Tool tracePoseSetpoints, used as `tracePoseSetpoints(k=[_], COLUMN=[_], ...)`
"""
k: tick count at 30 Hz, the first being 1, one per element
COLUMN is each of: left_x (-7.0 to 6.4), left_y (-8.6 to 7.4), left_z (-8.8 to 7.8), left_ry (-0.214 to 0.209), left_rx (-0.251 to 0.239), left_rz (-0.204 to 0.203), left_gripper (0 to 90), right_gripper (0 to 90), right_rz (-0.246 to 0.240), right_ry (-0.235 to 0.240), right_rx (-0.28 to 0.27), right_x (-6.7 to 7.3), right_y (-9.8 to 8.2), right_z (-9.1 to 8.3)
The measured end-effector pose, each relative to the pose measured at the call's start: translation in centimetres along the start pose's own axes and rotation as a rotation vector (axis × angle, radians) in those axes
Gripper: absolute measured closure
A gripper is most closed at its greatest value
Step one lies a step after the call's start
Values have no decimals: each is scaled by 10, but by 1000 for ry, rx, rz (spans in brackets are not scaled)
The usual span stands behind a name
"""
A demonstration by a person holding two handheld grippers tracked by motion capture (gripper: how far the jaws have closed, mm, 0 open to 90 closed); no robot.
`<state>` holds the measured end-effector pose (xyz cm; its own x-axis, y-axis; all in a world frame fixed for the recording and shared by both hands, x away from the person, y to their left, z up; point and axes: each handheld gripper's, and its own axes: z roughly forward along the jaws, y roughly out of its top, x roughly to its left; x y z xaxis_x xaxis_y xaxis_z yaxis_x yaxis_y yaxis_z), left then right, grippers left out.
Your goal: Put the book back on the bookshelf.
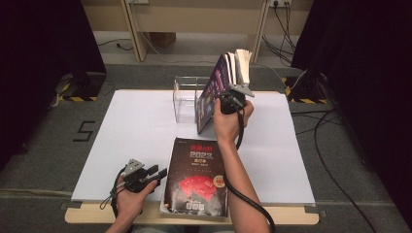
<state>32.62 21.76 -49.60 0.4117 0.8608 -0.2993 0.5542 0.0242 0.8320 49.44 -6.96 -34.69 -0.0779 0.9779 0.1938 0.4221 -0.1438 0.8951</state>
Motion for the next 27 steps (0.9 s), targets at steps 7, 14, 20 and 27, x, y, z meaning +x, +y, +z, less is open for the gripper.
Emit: tracePoseSetpoints(k=[7, 14, 20, 27], left_x=[0, 0, 1, 1], left_y=[0, 0, 1, 1], left_z=[1, 0, -1, -1], left_ry=[-1, -2, -1, -2], left_rx=[2, -3, -6, -8], left_rz=[2, -1, -3, -2], left_gripper=[541, 541, 541, 541], right_gripper=[713, 739, 732, 675], right_rz=[-22, -93, -127, -121], right_ry=[-12, 13, 44, 64], right_rx=[-6, -26, -42, -27], right_x=[7, 28, 43, 50], right_y=[3, 4, 1, 6], right_z=[3, 2, 3, 15])
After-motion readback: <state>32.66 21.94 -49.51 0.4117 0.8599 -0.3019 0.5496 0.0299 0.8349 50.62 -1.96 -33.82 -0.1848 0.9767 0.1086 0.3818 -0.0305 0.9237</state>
